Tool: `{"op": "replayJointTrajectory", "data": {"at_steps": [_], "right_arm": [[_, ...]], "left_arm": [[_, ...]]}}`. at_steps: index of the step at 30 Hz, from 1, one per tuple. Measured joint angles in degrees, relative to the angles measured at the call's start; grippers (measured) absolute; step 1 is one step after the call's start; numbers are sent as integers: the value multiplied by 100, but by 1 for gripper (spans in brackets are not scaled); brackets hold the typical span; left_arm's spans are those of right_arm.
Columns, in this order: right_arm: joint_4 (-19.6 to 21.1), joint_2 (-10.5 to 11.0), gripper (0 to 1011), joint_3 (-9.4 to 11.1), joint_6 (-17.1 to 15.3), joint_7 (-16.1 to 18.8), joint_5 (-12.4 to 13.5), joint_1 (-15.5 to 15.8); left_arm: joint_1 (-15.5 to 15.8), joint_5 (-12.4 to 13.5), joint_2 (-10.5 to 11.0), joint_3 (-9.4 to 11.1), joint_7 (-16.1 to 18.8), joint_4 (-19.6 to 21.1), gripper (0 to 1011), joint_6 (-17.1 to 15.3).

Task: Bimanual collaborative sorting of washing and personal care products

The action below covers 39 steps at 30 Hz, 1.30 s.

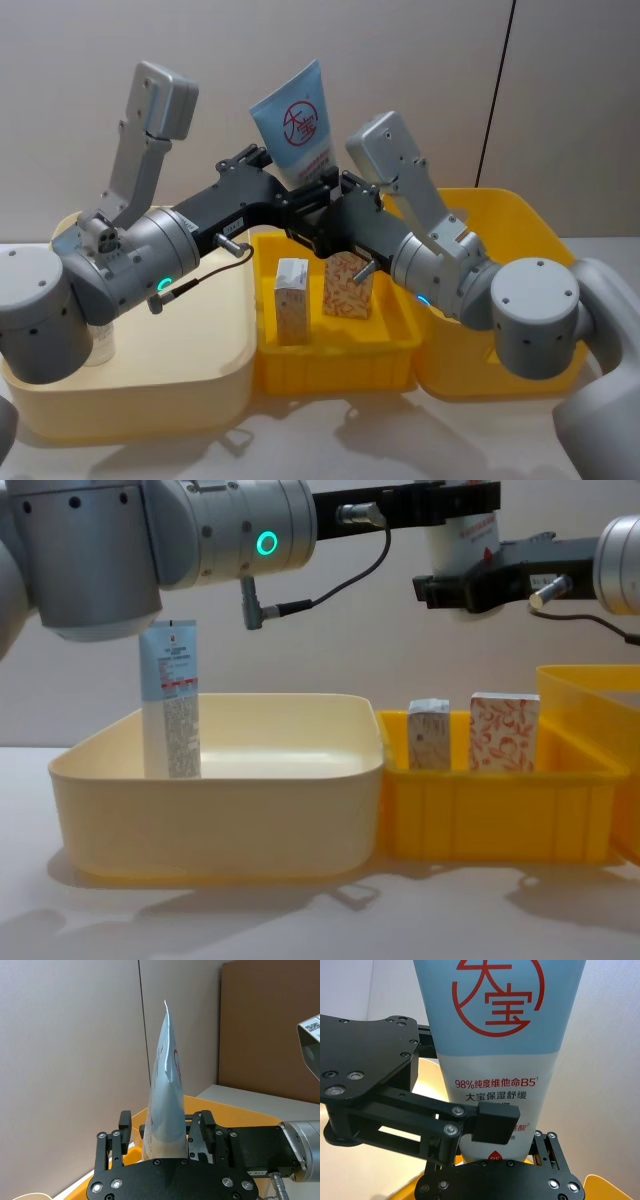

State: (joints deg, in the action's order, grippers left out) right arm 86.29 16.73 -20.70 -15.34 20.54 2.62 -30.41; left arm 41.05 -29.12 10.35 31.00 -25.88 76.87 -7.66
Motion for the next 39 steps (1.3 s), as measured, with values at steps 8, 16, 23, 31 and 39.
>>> {"op": "replayJointTrajectory", "data": {"at_steps": [8,16,23,31,39], "right_arm": [[9,20,666,4,0,-8,-19,18],[61,160,666,146,20,-119,-97,113],[37,292,666,374,26,-283,-167,163],[-166,317,666,693,-117,-538,-185,110],[-421,220,666,955,-440,-845,-203,-19]], "left_arm": [[0,0,-1,0,0,0,1003,0],[1,0,-2,-1,1,0,1003,0],[1,0,-1,0,1,0,1003,2],[0,0,-1,-1,1,0,1003,5],[0,0,-1,-1,1,0,1003,9]]}}
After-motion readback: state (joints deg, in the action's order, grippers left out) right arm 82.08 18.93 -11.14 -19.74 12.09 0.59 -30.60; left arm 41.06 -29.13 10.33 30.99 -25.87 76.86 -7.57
